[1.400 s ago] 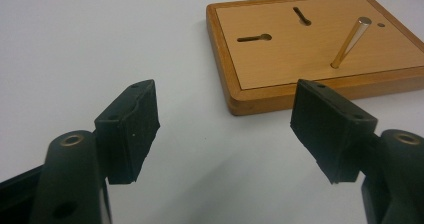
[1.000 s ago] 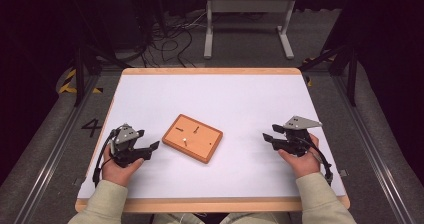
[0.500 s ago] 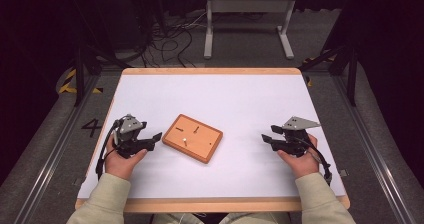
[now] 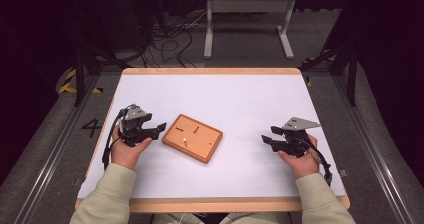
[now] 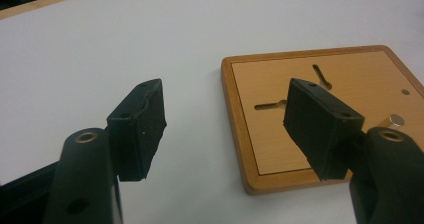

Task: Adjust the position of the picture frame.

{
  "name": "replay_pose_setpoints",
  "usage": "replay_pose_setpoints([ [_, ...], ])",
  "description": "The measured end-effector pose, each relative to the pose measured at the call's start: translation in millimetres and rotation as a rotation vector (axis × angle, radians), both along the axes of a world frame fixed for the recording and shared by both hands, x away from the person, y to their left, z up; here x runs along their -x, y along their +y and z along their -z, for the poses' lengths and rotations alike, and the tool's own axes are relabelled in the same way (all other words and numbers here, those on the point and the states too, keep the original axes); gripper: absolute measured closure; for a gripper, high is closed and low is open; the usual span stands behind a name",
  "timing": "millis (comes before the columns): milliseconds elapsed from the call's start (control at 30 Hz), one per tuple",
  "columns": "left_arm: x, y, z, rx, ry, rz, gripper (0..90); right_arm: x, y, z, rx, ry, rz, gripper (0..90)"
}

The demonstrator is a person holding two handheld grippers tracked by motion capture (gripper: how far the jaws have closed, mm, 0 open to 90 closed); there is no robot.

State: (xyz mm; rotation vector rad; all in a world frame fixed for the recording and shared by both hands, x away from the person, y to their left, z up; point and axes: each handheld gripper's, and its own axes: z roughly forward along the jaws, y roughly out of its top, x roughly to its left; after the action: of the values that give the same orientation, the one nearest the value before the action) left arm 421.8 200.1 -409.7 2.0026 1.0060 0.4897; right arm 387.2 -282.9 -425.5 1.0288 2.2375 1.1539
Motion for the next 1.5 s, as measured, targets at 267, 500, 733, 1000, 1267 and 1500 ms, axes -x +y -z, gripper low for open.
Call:
replay_pose_setpoints([
  [267, -8.1, -7.2, 6.9, -0.002, 0.038, 0.042, 89.8, 1.3, -0.6, 1.1, 0.004, 0.005, 0.000, 48.3],
  [500, -16.7, -10.3, 11.6, -0.012, 0.064, 0.039, 90.0, 3.0, -2.7, 1.3, 0.003, 0.004, 0.006, 48.3],
  [733, -28.2, -14.8, 23.7, -0.032, 0.128, 0.033, 90.0, 5.5, -5.0, 2.3, 0.005, 0.013, 0.013, 48.3],
  [1000, -36.4, -19.2, 36.3, -0.064, 0.211, 0.037, 90.0, 7.8, -8.4, 3.1, 0.007, 0.016, 0.022, 48.2],
  [1267, -38.4, -19.7, 40.8, -0.072, 0.255, 0.052, 90.0, 8.4, -8.9, 3.9, 0.007, 0.020, 0.020, 48.2],
  [1500, -36.3, -18.1, 43.0, -0.041, 0.281, 0.070, 90.0, 7.9, -8.5, 3.7, 0.007, 0.021, 0.018, 48.2],
])
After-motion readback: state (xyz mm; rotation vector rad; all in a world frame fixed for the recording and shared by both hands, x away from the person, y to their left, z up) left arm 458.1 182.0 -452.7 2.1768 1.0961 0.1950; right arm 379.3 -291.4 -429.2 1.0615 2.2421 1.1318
